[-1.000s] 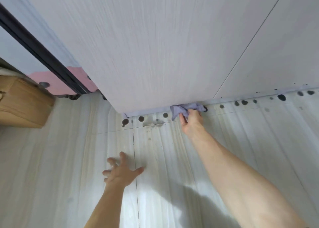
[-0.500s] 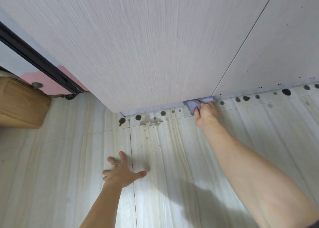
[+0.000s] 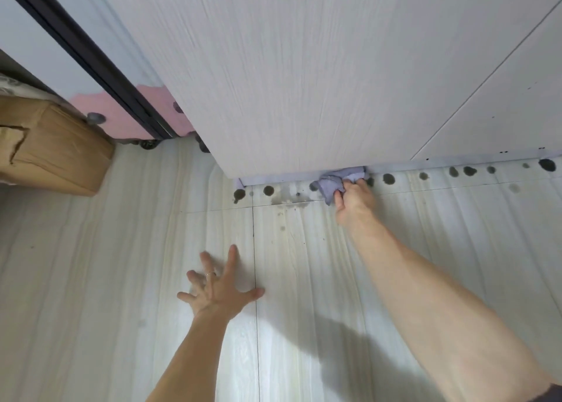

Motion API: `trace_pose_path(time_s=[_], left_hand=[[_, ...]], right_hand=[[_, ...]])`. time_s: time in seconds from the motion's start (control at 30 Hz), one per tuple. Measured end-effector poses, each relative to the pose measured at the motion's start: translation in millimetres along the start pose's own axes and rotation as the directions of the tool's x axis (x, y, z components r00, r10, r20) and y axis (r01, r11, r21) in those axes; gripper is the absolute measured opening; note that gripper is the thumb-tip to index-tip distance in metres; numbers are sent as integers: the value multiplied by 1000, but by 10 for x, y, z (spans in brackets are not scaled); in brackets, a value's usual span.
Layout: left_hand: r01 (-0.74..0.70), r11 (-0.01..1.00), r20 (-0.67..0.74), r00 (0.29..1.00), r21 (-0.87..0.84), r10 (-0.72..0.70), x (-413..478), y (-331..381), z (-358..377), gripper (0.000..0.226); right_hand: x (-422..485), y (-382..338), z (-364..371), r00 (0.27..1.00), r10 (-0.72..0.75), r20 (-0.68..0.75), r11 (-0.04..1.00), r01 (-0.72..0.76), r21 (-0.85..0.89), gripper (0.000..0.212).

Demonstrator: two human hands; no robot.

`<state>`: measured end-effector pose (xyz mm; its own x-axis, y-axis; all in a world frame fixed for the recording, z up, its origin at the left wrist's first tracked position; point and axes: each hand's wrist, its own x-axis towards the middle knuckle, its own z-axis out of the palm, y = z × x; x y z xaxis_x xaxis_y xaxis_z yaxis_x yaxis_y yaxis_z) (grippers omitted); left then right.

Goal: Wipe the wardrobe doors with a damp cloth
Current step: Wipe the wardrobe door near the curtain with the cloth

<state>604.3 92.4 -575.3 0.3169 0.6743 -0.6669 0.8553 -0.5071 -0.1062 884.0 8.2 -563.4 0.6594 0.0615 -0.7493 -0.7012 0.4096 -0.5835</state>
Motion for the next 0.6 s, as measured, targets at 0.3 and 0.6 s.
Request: trace_pose_path(time_s=[0.3,0.6], left_hand=[[-30,999,9,1000,-23,30,78,-42,3,116],[-32,999,-30,999,10,33,114,-65,60,117]], right_hand=[[-213,622,523,983,174,63,985,-174,-3,21],[-235,799,525,994,106,18,979,-101,-179,26]])
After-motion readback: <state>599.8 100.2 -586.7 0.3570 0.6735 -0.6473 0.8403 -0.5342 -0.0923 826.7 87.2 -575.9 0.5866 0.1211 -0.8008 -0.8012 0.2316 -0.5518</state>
